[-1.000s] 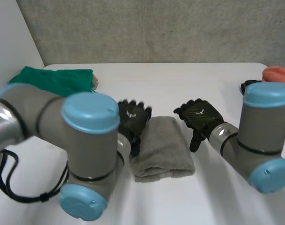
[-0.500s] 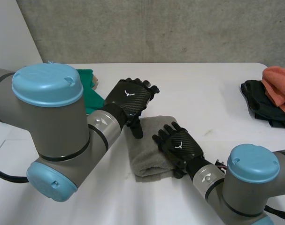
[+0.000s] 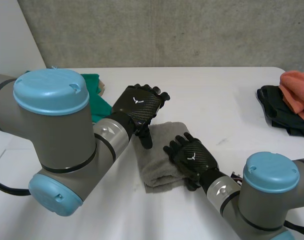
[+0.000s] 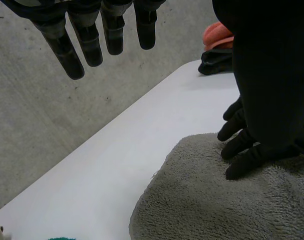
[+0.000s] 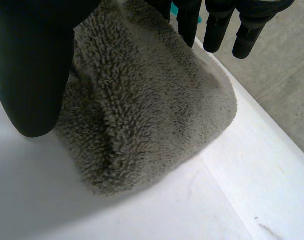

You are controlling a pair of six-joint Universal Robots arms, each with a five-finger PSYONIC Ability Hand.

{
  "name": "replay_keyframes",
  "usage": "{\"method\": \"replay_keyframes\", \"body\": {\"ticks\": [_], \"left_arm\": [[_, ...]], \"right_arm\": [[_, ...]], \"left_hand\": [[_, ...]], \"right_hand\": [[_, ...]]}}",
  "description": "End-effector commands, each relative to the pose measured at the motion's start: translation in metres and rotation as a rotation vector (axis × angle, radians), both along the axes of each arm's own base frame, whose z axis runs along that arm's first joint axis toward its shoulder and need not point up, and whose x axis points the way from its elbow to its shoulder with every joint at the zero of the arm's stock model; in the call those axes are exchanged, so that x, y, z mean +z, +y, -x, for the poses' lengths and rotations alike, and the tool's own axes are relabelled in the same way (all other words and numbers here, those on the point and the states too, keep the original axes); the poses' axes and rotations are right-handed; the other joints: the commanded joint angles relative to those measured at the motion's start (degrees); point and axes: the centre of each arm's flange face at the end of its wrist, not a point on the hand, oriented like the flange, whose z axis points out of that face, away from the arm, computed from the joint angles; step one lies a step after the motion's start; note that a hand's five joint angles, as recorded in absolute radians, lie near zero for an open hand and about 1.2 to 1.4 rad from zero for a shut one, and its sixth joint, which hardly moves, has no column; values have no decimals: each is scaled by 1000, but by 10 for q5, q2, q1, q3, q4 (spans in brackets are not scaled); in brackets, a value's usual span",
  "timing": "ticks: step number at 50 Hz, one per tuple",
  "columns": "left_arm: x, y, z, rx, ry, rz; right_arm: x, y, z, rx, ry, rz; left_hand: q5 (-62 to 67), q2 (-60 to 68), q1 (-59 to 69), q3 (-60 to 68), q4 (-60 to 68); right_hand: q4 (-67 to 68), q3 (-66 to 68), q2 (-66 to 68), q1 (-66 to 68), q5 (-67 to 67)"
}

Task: Fold the laundry.

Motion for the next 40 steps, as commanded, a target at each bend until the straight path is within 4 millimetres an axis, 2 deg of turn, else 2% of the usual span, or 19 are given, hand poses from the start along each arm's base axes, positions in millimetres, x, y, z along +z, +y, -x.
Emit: {"method": "replay_keyframes", "body": {"ticks": [1,11,15,18,24,27,30,33,37,40], "left_arm": [[-1,1,1,-3,-2,-4],[-5,0,-2,3,-9,-13],[-6,1,-2,3,-13,-17],[-8,1,-3,3,-14,-20],[-7,-1,-4,7,-13,-19],[-4,-1,-4,7,-7,-12],[0,-2,-4,9,1,-1],[3,-2,-4,7,6,3],[2,-4,-6,15,4,1],[0,-5,-7,20,0,-4]], "right_arm": [[3,-4,-4,7,-14,12],[-5,-21,-14,3,-14,33],[-7,-27,-17,0,-15,40],[-4,-32,-19,1,-27,52],[10,-45,-28,7,-71,98],[17,-51,-32,8,-89,123],[21,-55,-34,6,-98,137],[17,-61,-36,-5,-104,119],[8,-62,-36,-8,-99,96],[4,-62,-36,-7,-94,88]], "left_hand": [[4,4,12,1,4],[4,4,12,1,4],[4,4,12,1,4],[4,4,12,1,4],[4,4,12,1,4],[4,4,12,1,4],[4,4,12,1,4],[4,4,12,1,4],[4,4,12,1,4],[4,4,12,1,4]], "right_hand": [[6,8,3,2,3],[52,53,48,47,48],[115,117,112,111,112],[193,195,189,189,190],[468,470,465,464,465],[559,561,556,555,556],[545,546,541,540,541],[363,365,360,359,360],[255,257,252,251,252],[250,252,247,246,247]]}}
